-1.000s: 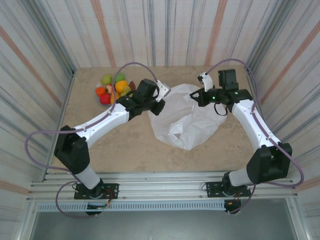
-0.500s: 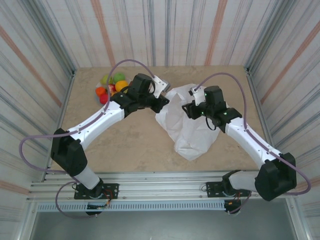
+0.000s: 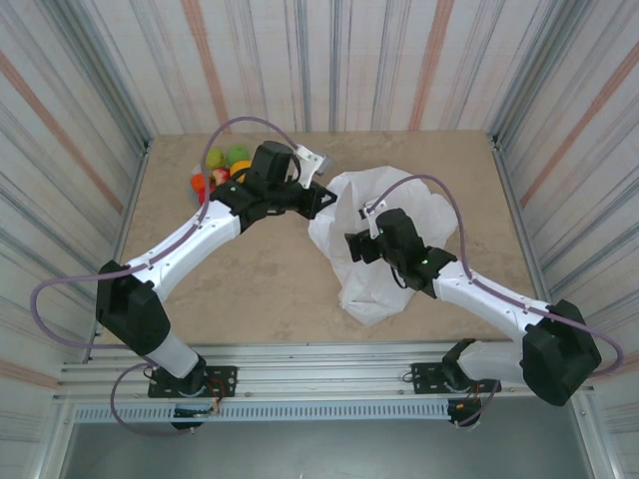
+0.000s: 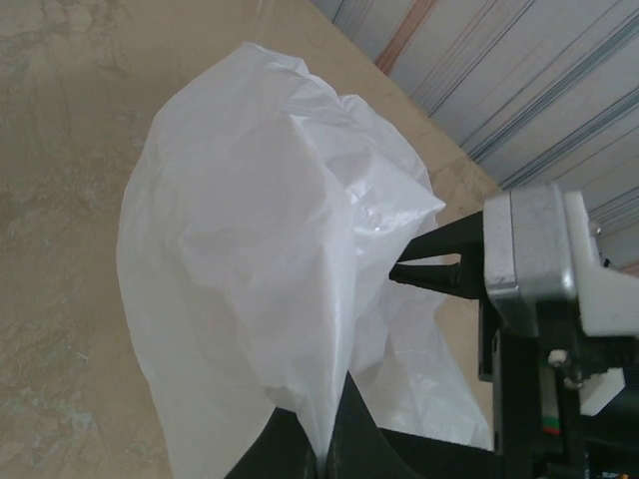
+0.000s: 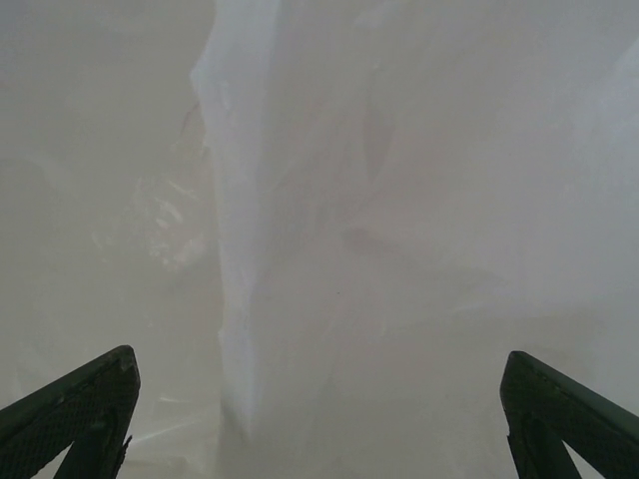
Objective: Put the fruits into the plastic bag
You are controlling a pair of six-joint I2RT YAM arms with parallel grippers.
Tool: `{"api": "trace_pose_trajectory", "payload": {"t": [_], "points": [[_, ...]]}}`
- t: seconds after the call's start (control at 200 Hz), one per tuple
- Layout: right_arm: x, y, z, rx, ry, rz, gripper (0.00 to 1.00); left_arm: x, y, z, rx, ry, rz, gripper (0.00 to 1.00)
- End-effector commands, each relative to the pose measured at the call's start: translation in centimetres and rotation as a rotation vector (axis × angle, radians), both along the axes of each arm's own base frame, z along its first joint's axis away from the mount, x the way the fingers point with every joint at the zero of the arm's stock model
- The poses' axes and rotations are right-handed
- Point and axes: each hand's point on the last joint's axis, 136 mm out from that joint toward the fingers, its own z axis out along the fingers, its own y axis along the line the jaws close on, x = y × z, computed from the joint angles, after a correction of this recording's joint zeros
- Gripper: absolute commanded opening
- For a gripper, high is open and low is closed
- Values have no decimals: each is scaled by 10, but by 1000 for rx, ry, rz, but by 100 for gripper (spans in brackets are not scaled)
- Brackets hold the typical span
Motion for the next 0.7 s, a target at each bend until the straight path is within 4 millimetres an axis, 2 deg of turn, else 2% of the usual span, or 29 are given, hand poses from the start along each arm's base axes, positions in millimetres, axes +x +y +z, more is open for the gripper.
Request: {"api": "trace_pose_trajectory", "payload": {"t": [0.0,0.105,0.205,0.25,0.331,0.446,0.506,0.606,0.691], "points": [[15,-4,1,-4,-66,-122,96,-5,2,32,-86,-9,-2,0],[27,-14,-9,-83,-96,-220,97,-4,3,32,-96,1,2,0],[38,-36,-11,-187,-133,-356,95,-3,5,31,-94,7,8,0],[42,-43,-8,-227,-149,-389,89,-2,6,30,-91,8,13,0],[45,-49,2,-247,-168,-401,72,0,8,23,-66,15,22,0],[49,-53,21,-197,-172,-383,48,3,9,9,-23,44,29,0],[51,-56,27,-160,-163,-375,39,2,6,4,-18,62,19,0],[55,-61,31,-143,-154,-369,31,2,3,0,-21,86,6,0],[57,-66,33,-149,-151,-370,30,1,1,-1,-27,99,-1,0]]}}
